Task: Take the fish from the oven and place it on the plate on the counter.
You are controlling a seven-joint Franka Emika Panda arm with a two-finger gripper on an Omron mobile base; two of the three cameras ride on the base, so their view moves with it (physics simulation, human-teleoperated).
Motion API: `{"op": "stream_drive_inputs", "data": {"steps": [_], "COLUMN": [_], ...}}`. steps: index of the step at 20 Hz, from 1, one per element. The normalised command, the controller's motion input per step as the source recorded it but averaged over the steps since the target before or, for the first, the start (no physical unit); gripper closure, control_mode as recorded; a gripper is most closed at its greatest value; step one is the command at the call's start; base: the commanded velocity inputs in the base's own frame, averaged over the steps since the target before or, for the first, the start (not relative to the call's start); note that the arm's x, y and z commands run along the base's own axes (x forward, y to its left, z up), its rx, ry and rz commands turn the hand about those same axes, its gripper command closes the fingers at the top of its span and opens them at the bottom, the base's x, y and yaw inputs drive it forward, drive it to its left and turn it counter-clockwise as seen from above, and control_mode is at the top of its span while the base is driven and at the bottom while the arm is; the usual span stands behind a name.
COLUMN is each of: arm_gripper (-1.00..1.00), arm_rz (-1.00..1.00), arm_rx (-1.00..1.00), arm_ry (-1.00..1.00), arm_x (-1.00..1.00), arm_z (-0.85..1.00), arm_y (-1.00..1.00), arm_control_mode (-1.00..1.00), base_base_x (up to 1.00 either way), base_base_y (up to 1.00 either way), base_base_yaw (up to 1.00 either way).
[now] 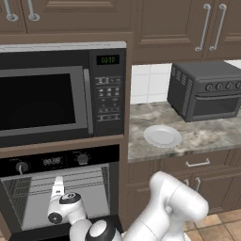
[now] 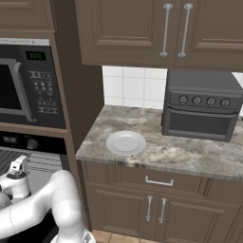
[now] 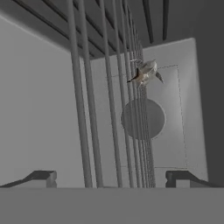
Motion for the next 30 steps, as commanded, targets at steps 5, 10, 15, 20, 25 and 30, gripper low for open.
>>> {"op": "stream_drive_inputs", "data": {"steps": [5, 10, 15, 20, 25, 30], "arm_gripper": [-1.0, -1.0, -1.0, -1.0, 1.0, 1.0], "arm_rz": [-0.06, -0.07, -0.06, -0.01, 0.0, 0.0], "arm_rx": [0.0, 0.0, 0.0, 0.0, 0.0, 0.0], "arm_ry": [0.0, 0.0, 0.0, 0.0, 0.0, 0.0], "arm_x": [0.06, 0.23, 0.23, 0.02, 0.0, 0.0], "arm_z": [-0.06, -0.13, -0.01, 0.0, 0.0, 0.0], "arm_y": [0.01, 0.13, 0.09, 0.0, 0.0, 0.0], "arm_control_mode": [-1.0, -1.0, -1.0, -1.0, -1.0, -1.0], "base_base_x": [0.0, 0.0, 0.0, 0.0, 0.0, 0.0], "base_base_y": [0.0, 0.0, 0.0, 0.0, 0.0, 0.0], "base_base_yaw": [0.0, 0.0, 0.0, 0.0, 0.0, 0.0]}}
